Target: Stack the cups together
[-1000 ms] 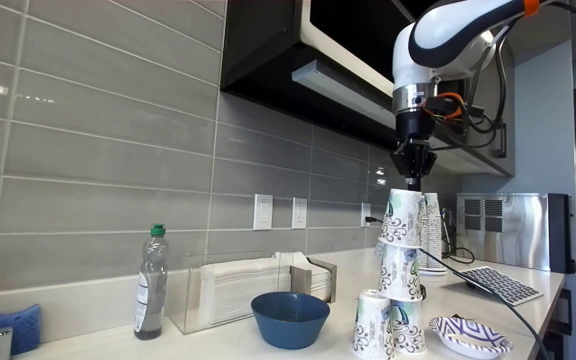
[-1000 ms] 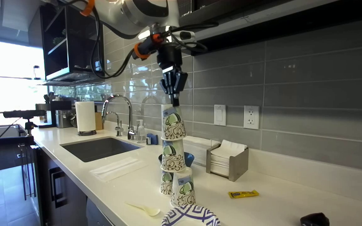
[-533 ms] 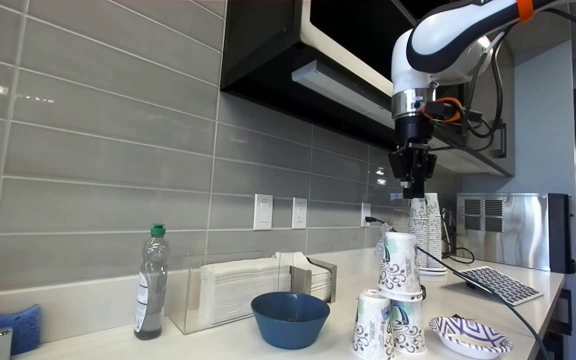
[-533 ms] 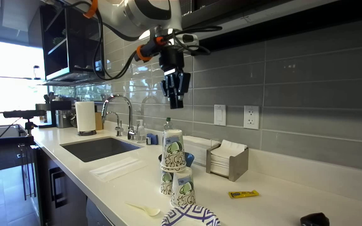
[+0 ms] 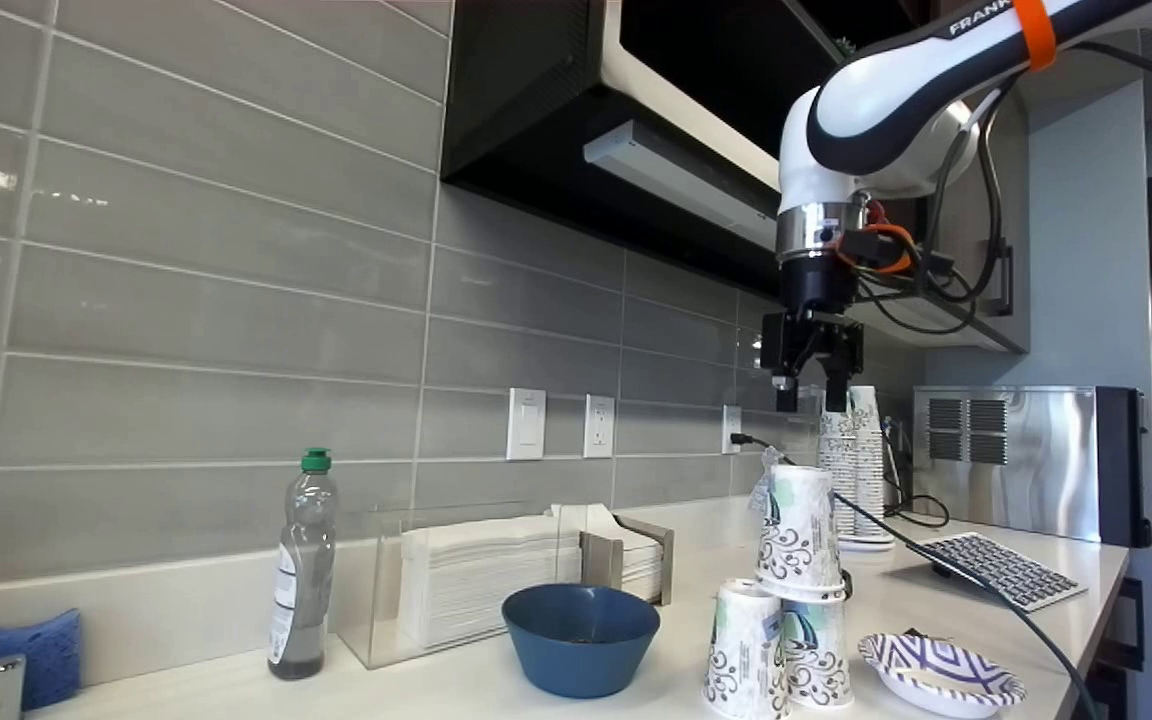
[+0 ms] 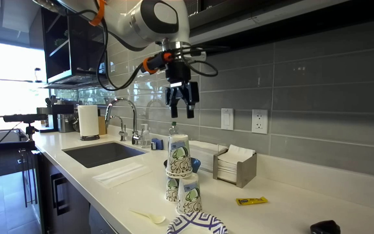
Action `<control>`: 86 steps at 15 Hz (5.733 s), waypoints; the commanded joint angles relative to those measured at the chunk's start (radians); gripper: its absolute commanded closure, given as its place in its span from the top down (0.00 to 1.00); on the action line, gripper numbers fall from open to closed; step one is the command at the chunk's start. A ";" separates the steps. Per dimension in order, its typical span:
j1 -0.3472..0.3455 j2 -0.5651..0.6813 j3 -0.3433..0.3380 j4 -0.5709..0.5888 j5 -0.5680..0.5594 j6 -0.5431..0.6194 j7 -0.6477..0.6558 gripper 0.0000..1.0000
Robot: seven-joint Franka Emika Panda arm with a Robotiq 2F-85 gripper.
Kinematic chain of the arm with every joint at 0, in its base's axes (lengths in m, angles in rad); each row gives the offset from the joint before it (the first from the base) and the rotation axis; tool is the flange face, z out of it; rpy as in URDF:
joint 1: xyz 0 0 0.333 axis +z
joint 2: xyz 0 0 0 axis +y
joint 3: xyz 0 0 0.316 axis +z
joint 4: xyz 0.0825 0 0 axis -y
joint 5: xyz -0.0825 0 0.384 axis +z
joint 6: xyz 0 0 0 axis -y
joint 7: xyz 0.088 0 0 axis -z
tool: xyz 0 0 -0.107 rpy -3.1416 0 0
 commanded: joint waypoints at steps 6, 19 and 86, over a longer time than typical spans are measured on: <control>-0.012 -0.002 -0.028 -0.114 0.057 0.151 -0.091 1.00; -0.025 -0.003 -0.039 -0.135 0.058 0.117 -0.109 1.00; -0.011 0.135 -0.003 -0.112 0.027 0.200 -0.106 0.99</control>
